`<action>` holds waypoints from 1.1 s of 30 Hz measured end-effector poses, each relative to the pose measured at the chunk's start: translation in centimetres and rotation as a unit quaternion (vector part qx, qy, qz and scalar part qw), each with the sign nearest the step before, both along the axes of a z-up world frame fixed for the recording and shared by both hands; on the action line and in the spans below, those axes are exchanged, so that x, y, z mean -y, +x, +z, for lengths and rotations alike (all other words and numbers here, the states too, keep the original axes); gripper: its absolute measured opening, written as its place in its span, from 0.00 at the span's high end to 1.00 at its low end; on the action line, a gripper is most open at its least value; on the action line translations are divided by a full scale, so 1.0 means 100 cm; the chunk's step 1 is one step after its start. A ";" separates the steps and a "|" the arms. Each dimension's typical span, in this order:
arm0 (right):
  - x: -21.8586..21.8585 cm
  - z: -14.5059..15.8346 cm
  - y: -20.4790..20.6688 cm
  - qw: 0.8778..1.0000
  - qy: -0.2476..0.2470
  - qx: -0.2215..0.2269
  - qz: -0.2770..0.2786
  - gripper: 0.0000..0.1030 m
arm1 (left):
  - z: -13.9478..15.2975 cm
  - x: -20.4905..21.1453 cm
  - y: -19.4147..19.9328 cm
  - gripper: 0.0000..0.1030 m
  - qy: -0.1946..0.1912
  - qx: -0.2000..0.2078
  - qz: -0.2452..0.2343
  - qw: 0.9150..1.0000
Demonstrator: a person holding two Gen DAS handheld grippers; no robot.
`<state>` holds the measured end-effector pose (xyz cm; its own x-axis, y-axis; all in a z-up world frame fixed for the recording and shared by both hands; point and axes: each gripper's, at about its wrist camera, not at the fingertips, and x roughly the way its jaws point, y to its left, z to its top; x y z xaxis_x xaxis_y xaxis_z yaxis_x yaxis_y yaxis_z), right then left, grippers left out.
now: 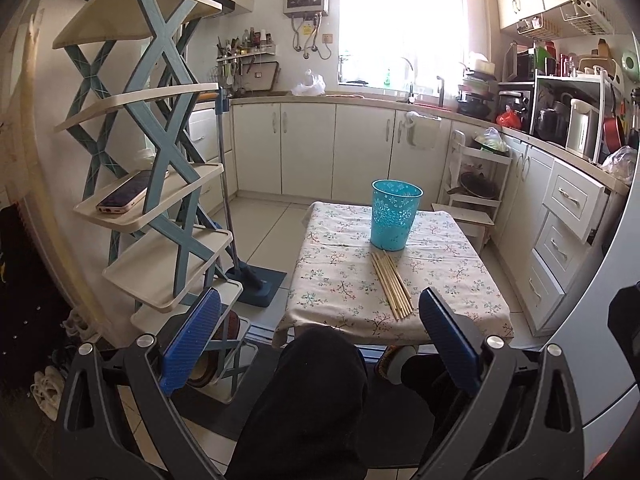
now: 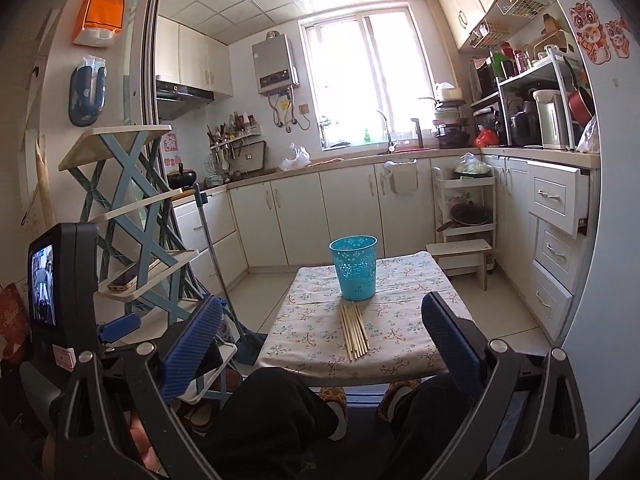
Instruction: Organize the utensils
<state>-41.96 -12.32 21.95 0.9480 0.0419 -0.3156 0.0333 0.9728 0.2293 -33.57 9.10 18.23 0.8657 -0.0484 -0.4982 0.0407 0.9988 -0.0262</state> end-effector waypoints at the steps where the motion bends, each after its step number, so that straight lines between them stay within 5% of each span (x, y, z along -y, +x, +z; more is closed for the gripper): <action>1: 0.001 -0.001 -0.001 1.000 0.003 -0.001 0.001 0.07 | 0.001 0.001 0.000 0.08 0.001 0.000 0.001 1.000; 33: -0.007 -0.006 0.001 1.000 0.008 -0.008 0.012 0.07 | 0.000 0.000 0.003 0.08 0.010 -0.010 0.004 1.000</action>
<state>-41.89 -11.58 21.39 0.9412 0.0703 -0.3306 0.0133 0.9697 0.2441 -33.32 9.06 18.28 0.8555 -0.0304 -0.5170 0.0317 0.9995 -0.0063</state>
